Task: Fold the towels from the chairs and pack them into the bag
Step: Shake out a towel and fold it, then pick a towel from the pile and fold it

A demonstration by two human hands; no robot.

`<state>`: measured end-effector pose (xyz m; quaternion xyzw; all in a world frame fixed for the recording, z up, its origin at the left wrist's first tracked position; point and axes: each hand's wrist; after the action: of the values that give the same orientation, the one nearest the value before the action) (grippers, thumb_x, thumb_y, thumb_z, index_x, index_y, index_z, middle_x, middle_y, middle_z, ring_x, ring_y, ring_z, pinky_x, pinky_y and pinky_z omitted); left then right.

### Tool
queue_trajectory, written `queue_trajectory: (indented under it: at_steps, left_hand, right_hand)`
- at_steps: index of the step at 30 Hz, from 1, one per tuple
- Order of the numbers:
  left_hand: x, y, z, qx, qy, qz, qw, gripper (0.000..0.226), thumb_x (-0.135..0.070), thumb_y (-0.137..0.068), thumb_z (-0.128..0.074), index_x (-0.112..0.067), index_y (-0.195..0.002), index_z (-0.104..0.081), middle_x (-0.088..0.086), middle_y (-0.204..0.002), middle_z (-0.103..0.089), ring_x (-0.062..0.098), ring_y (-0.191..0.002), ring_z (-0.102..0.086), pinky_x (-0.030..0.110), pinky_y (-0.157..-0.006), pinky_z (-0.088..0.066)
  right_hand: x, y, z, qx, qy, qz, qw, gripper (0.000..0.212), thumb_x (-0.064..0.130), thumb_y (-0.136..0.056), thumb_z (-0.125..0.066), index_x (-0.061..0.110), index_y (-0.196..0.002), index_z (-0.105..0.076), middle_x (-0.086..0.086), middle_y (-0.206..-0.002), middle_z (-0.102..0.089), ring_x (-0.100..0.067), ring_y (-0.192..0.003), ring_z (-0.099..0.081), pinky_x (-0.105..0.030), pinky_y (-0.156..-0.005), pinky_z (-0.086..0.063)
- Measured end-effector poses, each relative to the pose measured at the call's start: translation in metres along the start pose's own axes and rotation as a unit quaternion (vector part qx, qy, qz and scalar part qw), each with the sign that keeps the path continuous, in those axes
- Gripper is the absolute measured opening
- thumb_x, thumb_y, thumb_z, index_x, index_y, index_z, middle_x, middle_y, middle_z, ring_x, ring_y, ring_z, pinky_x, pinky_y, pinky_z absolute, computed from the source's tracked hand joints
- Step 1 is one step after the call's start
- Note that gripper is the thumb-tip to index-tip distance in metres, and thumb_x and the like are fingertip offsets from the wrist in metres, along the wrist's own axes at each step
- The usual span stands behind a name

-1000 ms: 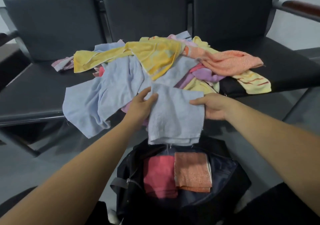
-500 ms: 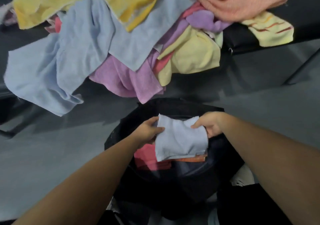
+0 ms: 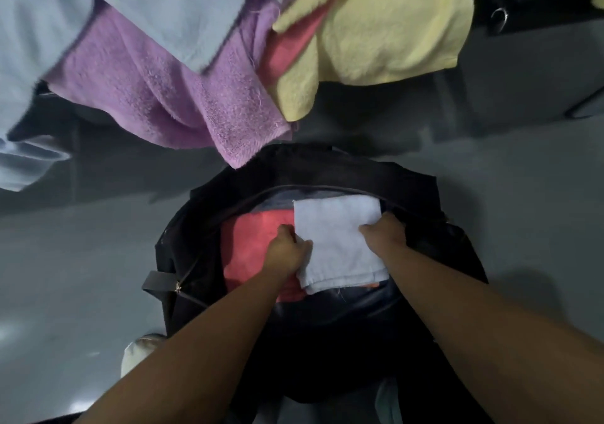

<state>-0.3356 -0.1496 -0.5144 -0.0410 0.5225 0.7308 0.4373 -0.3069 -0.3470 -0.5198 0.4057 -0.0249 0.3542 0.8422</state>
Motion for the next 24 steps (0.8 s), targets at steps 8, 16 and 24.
queue_trajectory:
  at_steps: [8,16,24]
  left_hand:
    - [0.003,0.017,-0.002,0.034,-0.056,-0.023,0.998,0.024,-0.035,-0.098,-0.062,-0.012,-0.1,-0.055,0.004,-0.101,-0.063,0.023,-0.098,-0.06,0.029,-0.08,-0.042]
    - [-0.088,0.062,0.119,-0.016,-0.155,-0.153,0.976,0.018,-0.013,-0.091,-0.06,-0.002,-0.093,-0.074,0.014,-0.094,-0.076,0.03,-0.09,-0.071,0.036,-0.084,-0.057]
    - [-0.189,0.178,0.236,-0.04,-0.135,-0.338,0.931,0.013,-0.009,-0.098,-0.058,-0.007,-0.091,-0.069,0.007,-0.076,-0.074,0.007,-0.06,-0.067,0.017,-0.059,-0.052]
  right_hand:
    - [-0.01,0.017,0.012,-0.052,-0.019,0.044,0.997,0.03,0.004,-0.093,-0.058,0.013,-0.071,-0.039,-0.011,-0.09,-0.052,-0.03,-0.089,-0.057,-0.03,-0.071,-0.041]
    - [0.084,0.083,0.086,0.024,0.051,0.159,0.986,0.016,0.017,-0.093,-0.062,0.004,-0.083,-0.059,-0.017,-0.097,-0.062,-0.034,-0.092,-0.063,-0.03,-0.071,-0.043]
    - [0.214,0.208,0.202,0.132,-0.03,0.352,0.926,0.013,0.008,-0.096,-0.058,0.009,-0.085,-0.064,-0.012,-0.089,-0.067,-0.023,-0.087,-0.066,-0.032,-0.075,-0.054]
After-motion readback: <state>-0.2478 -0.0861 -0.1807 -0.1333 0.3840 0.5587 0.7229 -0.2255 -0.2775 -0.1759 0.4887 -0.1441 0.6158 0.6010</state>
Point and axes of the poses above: each hand's wrist, its own y-axis away from the middle knuckle, its own z-axis out of the back of the hand, x = y × z
